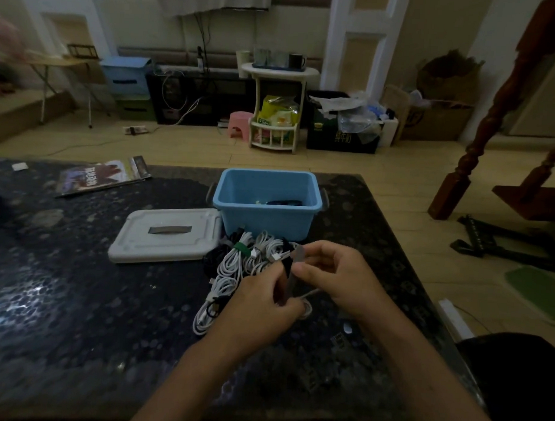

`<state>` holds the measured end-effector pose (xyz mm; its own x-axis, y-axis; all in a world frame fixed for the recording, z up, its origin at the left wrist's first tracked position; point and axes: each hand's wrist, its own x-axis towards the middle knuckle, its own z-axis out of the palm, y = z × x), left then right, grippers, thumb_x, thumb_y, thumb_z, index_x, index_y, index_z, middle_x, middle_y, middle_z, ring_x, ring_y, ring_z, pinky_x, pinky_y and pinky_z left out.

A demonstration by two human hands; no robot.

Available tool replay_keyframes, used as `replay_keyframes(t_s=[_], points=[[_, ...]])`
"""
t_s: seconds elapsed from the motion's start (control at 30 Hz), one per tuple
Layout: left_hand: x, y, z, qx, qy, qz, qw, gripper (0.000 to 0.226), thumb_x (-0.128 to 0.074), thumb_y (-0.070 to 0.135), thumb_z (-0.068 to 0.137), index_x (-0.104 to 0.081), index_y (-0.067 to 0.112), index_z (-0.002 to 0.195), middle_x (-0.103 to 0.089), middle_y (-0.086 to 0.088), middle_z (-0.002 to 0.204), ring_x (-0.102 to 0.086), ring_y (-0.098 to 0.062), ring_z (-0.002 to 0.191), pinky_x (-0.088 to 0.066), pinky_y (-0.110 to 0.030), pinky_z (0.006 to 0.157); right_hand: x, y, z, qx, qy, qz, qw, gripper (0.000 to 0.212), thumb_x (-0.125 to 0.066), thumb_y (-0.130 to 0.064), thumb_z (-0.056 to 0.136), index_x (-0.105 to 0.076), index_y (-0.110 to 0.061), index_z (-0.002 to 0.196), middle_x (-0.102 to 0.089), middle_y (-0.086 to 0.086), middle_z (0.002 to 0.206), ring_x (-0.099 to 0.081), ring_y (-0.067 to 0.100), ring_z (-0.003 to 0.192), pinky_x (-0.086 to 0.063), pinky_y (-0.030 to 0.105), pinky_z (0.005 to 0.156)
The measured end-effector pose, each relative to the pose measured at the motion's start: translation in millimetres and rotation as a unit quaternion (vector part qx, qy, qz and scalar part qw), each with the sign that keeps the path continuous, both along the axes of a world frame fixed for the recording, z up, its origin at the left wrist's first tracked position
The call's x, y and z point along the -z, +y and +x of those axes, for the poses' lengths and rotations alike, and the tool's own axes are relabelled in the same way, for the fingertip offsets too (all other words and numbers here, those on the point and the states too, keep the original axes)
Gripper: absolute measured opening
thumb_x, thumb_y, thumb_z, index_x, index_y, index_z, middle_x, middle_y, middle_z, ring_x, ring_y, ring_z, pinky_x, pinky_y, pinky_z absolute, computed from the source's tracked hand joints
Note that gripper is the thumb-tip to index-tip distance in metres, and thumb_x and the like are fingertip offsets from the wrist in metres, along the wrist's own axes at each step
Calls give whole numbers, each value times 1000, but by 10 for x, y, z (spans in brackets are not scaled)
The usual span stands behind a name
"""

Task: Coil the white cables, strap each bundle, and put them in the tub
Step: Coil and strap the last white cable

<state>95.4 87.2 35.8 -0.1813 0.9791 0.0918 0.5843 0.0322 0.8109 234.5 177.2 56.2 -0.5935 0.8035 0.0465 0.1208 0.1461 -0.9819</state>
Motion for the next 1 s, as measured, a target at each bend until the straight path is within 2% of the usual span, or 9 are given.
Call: replay_keyframes(t_s=[0.17,0.27,0.4,0.5,0.57,0.67,0.77,0.9,1.0], points=[[5,21,41,4,6,-5,1000,20,-67,29,84,-49,20,83,-50,7,66,-45,2,54,-36,-15,52,-17,-19,-6,11,6,51,999,15,-71,-4,88,-71,-20,87,-75,-1,83,-71,10,82,-56,22,78],[41,39,-1,4,-26,-5,1000,22,-69,30,87,-49,21,85,-53,8,70,-46,0,58,-36,-19,54,-46,-38,16,37,21,49,998,11,-70,-2,89,-71,-13,89,-76,3,84,-73,13,83,-56,21,76],[60,48,-93,14,-58,-11,998,22,-70,22,89,-50,26,81,-57,8,75,-55,-8,68,-45,-27,63,-69,-74,23,76,3,82,994,8,-74,-7,86,-72,-14,87,-76,-2,81,-72,8,78,-55,18,71],[59,41,-101,24,-20,10,999,25,-73,24,86,-52,28,73,-58,8,71,-57,-9,68,-48,-34,65,-71,-86,6,104,-20,119,987,10,-76,-11,84,-71,-19,83,-74,-4,80,-70,6,78,-56,19,72],[59,37,-71,21,9,30,999,31,-74,21,85,-50,29,67,-56,10,68,-55,-7,67,-45,-30,65,-71,-80,-5,119,-21,128,984,12,-76,-10,85,-70,-19,82,-74,-4,79,-69,5,77,-54,17,71],[59,36,-32,10,2,42,999,34,-74,17,86,-50,28,64,-54,13,65,-52,-3,64,-40,-21,61,-62,-68,-16,148,-27,125,981,15,-75,-10,86,-69,-22,80,-73,-5,80,-69,3,77,-54,15,70],[61,20,11,-7,-31,39,999,27,-72,16,87,-56,21,67,-56,7,65,-54,-7,64,-43,-25,62,-39,-68,-28,182,-21,102,978,17,-73,-9,87,-68,-23,80,-73,-5,81,-69,2,77,-54,15,70],[41,-29,87,-5,-34,46,998,20,-70,20,89,-60,11,74,-61,-3,71,-58,-16,71,-47,-32,68,11,-61,-36,198,-4,34,980,10,-70,-9,90,-69,-17,84,-74,0,83,-71,10,81,-56,23,74],[14,-60,108,-8,-53,40,998,20,-67,21,92,-61,8,77,-61,-9,73,-57,-15,69,-45,-30,65,9,-59,-35,206,-4,22,978,6,-68,-12,92,-69,-15,86,-74,1,83,-71,11,80,-58,27,76]])
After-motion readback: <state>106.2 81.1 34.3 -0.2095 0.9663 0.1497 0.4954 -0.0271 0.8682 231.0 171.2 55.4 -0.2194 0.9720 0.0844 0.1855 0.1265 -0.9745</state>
